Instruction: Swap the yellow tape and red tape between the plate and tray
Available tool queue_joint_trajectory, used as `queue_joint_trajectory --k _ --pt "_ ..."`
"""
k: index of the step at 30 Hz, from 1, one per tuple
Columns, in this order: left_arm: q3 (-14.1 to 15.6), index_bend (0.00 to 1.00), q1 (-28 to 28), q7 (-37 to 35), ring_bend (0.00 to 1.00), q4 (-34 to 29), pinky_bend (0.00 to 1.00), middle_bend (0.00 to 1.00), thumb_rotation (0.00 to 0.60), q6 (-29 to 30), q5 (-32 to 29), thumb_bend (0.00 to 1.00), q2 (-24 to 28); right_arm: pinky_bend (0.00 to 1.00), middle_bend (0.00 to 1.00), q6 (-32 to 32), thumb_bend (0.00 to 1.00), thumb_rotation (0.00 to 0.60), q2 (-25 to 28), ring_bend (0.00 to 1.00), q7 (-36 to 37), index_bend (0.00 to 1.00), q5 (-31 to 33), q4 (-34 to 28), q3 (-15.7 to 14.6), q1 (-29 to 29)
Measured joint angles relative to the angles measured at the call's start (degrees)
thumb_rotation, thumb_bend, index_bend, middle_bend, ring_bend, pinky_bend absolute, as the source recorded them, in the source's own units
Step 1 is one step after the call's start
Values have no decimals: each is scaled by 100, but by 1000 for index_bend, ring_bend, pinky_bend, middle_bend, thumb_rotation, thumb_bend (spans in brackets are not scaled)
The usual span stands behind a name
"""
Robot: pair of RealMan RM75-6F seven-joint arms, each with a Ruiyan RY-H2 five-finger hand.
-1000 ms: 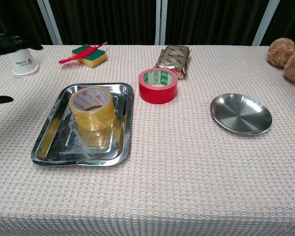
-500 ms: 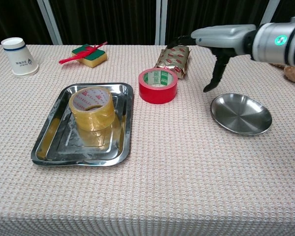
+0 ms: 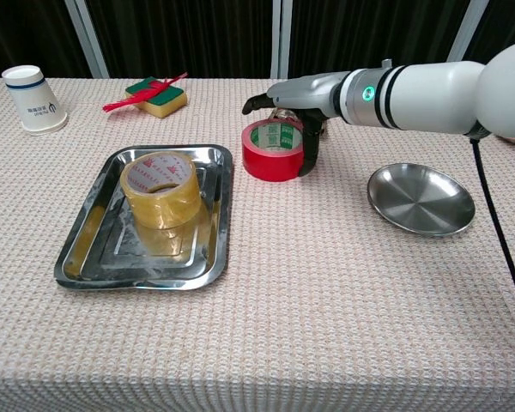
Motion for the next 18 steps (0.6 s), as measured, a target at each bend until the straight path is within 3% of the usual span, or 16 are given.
queue_joint_trajectory --k 4,9,14,18 --pt "-25 34 57 -54 0 15 135 13 600 -56 45 159 10 0 149 72 13 600 -227 0 11 0 35 220 -28 86" --pt "-62 34 90 -82 0 47 135 13 600 -127 113 159 0 0 341 599 103 600 -317 22 39 1 -147 244 -48 26" --pt "-101 35 116 -78 0 44 135 13 600 -167 187 159 -15 0 364 935 117 600 -118 36 85 15 -335 -57 -52 -117" --pt "-115 35 117 -104 0 23 135 13 600 -242 228 159 -26 0 364 1313 117 600 352 36 60 18 -492 -771 -92 -353"
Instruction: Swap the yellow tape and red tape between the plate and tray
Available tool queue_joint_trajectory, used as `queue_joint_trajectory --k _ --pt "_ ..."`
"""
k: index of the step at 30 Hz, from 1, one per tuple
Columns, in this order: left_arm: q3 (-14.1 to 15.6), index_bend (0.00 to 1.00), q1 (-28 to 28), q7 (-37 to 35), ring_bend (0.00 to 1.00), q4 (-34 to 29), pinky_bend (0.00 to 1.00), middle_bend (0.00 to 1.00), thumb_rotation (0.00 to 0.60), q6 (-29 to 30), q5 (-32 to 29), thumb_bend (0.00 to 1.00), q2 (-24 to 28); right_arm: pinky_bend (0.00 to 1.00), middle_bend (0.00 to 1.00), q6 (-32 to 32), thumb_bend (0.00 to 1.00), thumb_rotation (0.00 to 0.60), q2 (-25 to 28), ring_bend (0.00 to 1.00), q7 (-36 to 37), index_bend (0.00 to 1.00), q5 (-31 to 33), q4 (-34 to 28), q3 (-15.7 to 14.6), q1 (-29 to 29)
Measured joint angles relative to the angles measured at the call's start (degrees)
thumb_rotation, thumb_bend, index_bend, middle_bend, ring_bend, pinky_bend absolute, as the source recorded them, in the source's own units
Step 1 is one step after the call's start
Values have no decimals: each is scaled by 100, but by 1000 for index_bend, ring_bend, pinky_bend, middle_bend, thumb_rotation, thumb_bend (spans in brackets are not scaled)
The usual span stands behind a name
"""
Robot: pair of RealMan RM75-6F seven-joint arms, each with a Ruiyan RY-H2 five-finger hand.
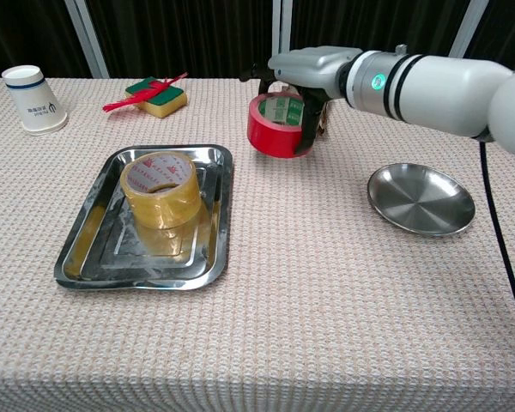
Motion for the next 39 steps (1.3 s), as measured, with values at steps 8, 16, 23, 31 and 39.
queue_joint_trajectory --k 8,16,23,31,39 --pt "-31 35 -23 31 0 -53 136 13 600 -65 167 159 -46 0 370 959 117 600 1361 36 -347 4 -114 -1795 -527 -985" --pt "-70 35 -27 109 0 -96 136 13 600 -138 218 160 -64 0 371 1249 117 600 1538 36 -71 0 -242 -1839 -1035 -1687" --pt "-96 35 -7 51 0 -70 135 13 600 -199 216 160 -64 0 371 1234 116 600 1357 35 94 0 -597 -1680 -1124 -1848" --pt "-105 35 -8 -24 0 -58 135 13 600 -256 264 160 -75 0 370 1257 86 600 1381 29 -267 0 -569 -1914 -1159 -1926" --pt "-113 35 -3 -111 0 -42 135 13 600 -297 310 160 -78 0 212 1154 45 600 1468 1 -594 0 -260 -2127 -1158 -1963"
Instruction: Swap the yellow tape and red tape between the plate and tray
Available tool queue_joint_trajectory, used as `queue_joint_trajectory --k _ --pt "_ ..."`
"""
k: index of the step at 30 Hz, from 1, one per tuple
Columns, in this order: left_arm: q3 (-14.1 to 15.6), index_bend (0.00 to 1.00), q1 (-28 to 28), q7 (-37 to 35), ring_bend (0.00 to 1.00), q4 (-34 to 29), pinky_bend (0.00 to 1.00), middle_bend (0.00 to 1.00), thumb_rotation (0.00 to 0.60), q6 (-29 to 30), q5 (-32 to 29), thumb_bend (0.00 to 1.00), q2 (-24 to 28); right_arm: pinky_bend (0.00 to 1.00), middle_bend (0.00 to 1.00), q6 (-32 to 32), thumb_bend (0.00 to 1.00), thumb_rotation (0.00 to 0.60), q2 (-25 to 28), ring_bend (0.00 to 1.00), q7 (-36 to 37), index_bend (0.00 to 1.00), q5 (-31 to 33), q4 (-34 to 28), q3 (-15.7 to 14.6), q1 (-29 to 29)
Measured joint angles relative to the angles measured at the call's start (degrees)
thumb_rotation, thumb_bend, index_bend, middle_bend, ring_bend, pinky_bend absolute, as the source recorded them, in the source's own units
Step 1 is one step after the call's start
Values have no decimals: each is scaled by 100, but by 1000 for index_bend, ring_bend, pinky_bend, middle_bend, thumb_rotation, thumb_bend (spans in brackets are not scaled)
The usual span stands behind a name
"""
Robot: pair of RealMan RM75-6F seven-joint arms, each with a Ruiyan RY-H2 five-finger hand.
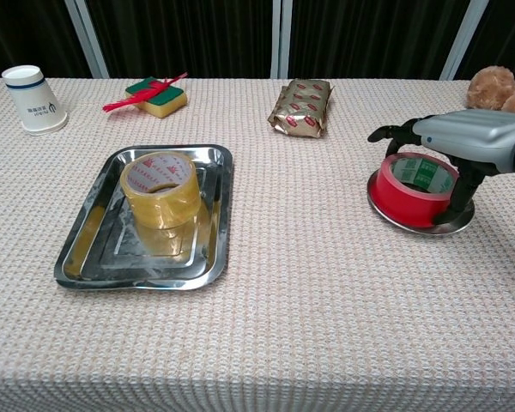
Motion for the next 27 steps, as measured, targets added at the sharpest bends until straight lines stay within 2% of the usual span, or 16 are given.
queue_joint_trajectory --k 1,4,11,19,23,27 --pt "-1 35 0 -7 0 1 135 13 600 1 7 160 -3 0 121 -15 24 600 21 0 1 0 4 -28 -3 -4" --pt "-15 35 3 -25 0 12 135 13 600 6 16 160 -12 0 3 8 0 600 94 0 68 0 -44 -119 7 -46" --pt "-58 35 11 -22 0 -24 134 13 600 64 46 160 -11 0 0 626 0 600 360 0 449 0 -587 -386 16 -387" --pt "-95 35 62 -16 0 -53 134 13 600 149 41 159 38 0 0 2057 0 600 873 0 972 0 -1312 -687 -202 -1359" --pt "-88 35 82 -17 0 45 134 13 600 209 95 159 36 0 0 2978 0 600 911 0 1340 0 -1535 -372 -375 -2139" --pt "-106 36 100 1 0 72 133 13 600 242 97 160 35 0 0 3711 0 600 819 0 1961 0 -1689 336 -572 -2982"
